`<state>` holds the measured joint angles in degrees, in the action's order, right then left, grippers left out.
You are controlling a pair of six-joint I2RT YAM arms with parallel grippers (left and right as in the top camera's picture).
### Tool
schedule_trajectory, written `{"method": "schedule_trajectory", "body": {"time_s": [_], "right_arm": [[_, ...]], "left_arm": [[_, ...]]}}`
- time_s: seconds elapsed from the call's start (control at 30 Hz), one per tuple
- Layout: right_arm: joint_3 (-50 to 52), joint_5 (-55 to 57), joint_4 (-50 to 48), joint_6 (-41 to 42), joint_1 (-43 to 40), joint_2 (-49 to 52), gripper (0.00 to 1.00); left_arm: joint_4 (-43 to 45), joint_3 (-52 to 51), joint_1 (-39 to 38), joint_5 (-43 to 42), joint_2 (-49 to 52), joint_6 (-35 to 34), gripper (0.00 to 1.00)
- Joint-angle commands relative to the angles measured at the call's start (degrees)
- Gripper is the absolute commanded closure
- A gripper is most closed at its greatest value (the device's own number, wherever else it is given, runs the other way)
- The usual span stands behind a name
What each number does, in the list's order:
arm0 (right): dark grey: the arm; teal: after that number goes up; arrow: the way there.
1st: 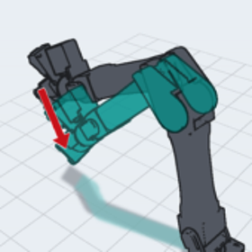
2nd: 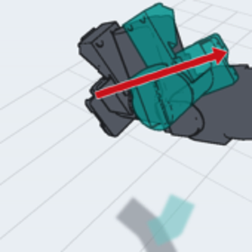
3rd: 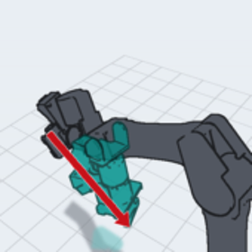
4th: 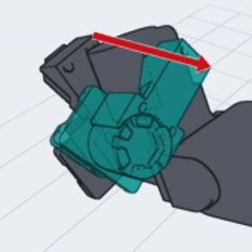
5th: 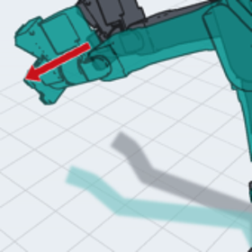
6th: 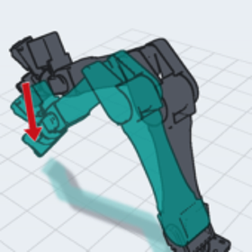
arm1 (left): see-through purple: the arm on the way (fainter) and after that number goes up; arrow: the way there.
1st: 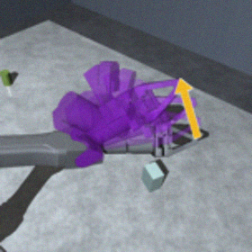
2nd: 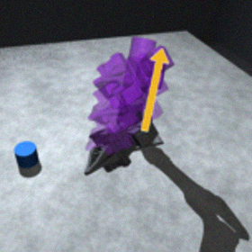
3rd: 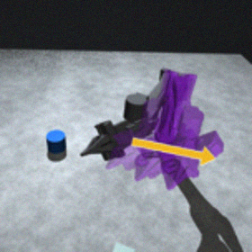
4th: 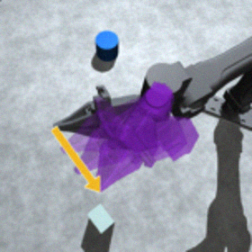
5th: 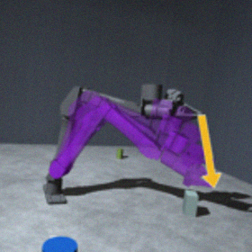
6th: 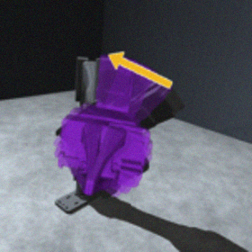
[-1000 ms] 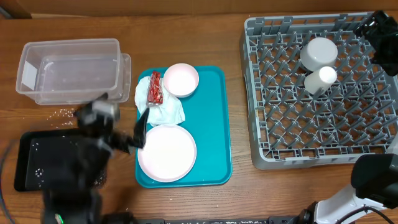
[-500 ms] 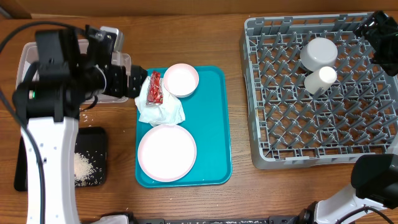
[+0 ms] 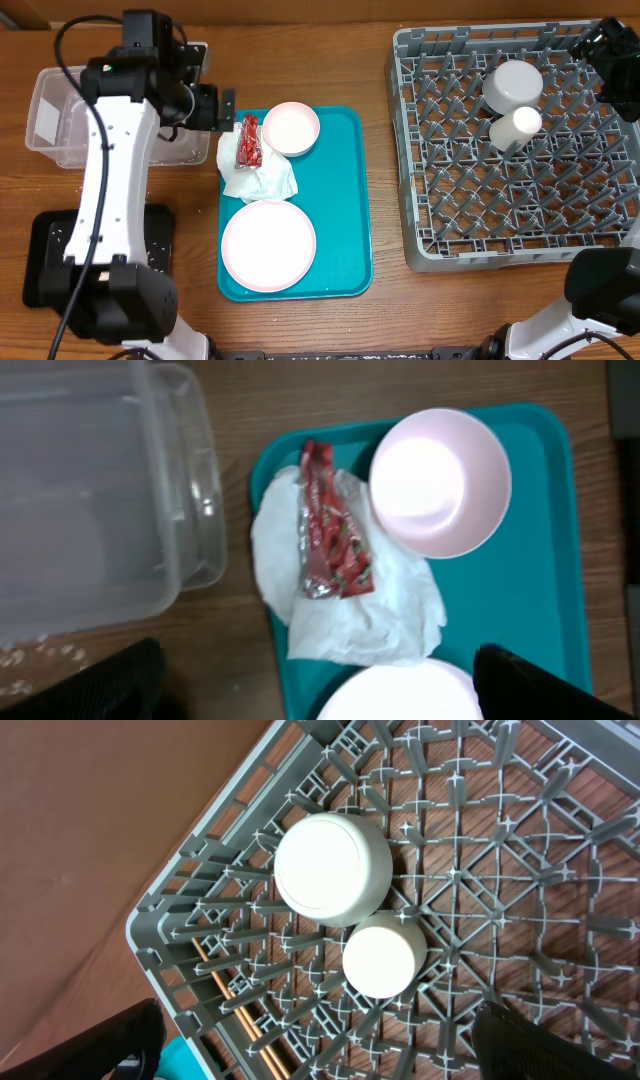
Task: Sort waste into correct bins and load items into the dishwasher
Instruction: 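Raise the left arm and move it over the red snack wrapper, then lower the left gripper onto the red wrapper on the tissue and grasp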
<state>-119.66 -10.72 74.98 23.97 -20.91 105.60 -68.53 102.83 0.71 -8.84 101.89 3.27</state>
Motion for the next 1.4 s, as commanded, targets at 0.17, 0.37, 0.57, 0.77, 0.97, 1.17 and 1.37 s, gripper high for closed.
{"method": "schedule_trajectory", "body": {"time_s": [0.17,0.37,0.57,0.77,0.97,1.17,1.37], "right_arm": [[-0.42,-0.31,-0.28,0.09,0.26,-0.15,0.00],[-0.42,-0.31,-0.28,0.09,0.26,-0.13,0.00],[-0.42,-0.31,-0.28,0.09,0.26,-0.15,0.00],[-0.42,-0.31,-0.28,0.09,0.26,-0.13,0.00],[-0.42,-0.31,-0.28,0.09,0.26,-0.13,0.00],[-0.42,-0.31,-0.28,0.09,0.26,-0.15,0.00],[-0.42,-0.31,-0.28,0.09,0.26,-0.15,0.00]], "left_arm": [[4.00,1.70,-0.42,-3.10,6.32,-0.76,0.00],[2.95,1.68,-3.02,9.49,8.76,-3.48,0.00],[4.87,1.68,-5.86,8.96,10.91,-3.58,0.00],[5.73,1.66,-6.78,4.24,12.39,-3.69,0.00],[5.77,1.57,-6.78,6.12,12.98,-4.20,0.00],[6.27,1.49,-7.48,10.86,13.62,-7.87,0.05],[7.37,1.49,-8.24,13.44,15.82,-9.20,0.21]]}}
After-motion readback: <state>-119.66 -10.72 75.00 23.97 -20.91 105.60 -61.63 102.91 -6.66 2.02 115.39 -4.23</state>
